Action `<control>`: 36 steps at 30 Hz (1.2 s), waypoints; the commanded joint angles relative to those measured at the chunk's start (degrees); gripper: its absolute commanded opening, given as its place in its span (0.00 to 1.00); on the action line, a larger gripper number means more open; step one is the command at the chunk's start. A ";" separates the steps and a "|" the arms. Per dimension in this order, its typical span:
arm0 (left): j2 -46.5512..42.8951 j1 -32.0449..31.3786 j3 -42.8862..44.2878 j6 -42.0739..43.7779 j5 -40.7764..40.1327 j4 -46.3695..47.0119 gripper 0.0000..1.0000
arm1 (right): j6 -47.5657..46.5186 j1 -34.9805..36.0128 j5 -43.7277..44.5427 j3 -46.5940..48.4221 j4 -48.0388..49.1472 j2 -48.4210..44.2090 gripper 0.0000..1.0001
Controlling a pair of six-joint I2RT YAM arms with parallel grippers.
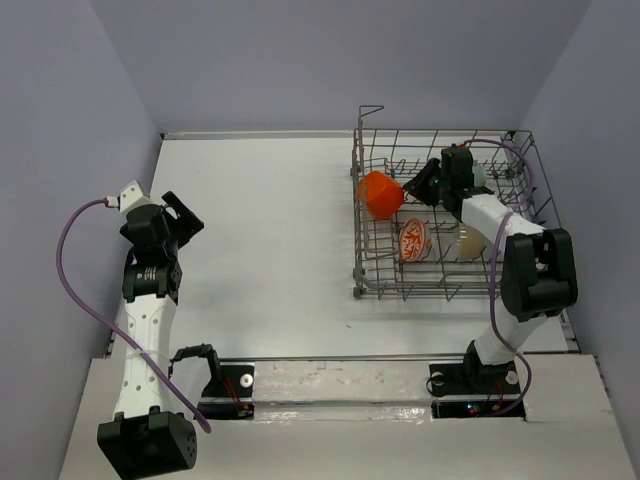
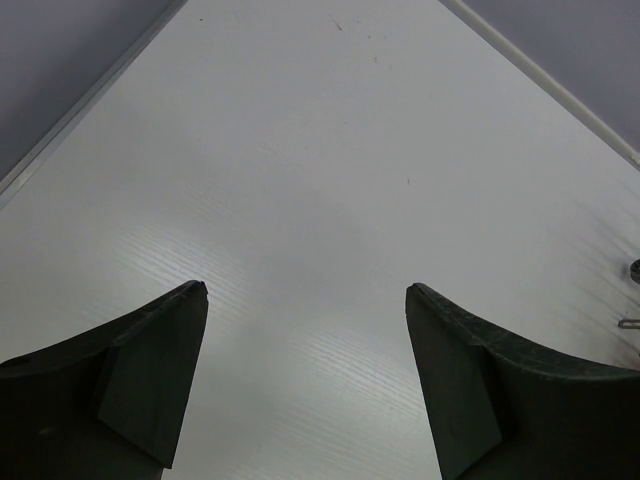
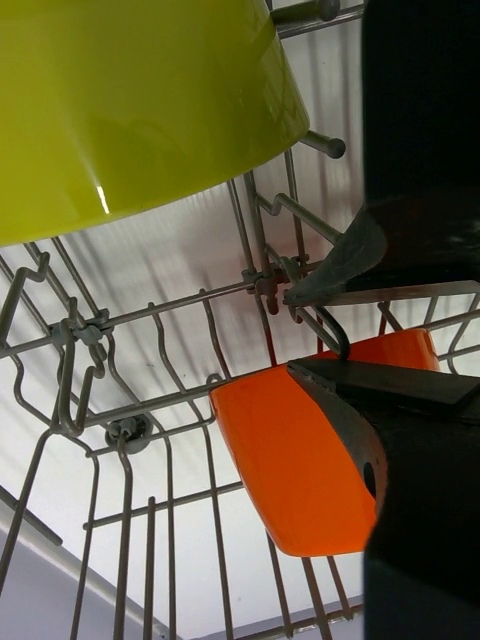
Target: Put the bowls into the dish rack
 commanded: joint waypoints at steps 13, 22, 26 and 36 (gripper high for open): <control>-0.88 0.54 -0.19 0.55 0.57 2.75 0.89 | -6.99 4.57 9.31 2.71 -7.15 -3.84 0.33; -0.70 0.54 -0.19 0.55 0.40 2.75 0.89 | -12.61 10.55 14.86 8.07 -12.77 -3.49 0.34; -0.53 0.54 -0.19 0.55 0.40 2.75 0.89 | -13.58 11.09 14.24 9.13 -14.36 -3.40 0.34; -0.88 0.54 -0.19 0.55 0.40 2.75 0.89 | -16.75 13.55 13.45 10.98 -19.37 -2.96 0.36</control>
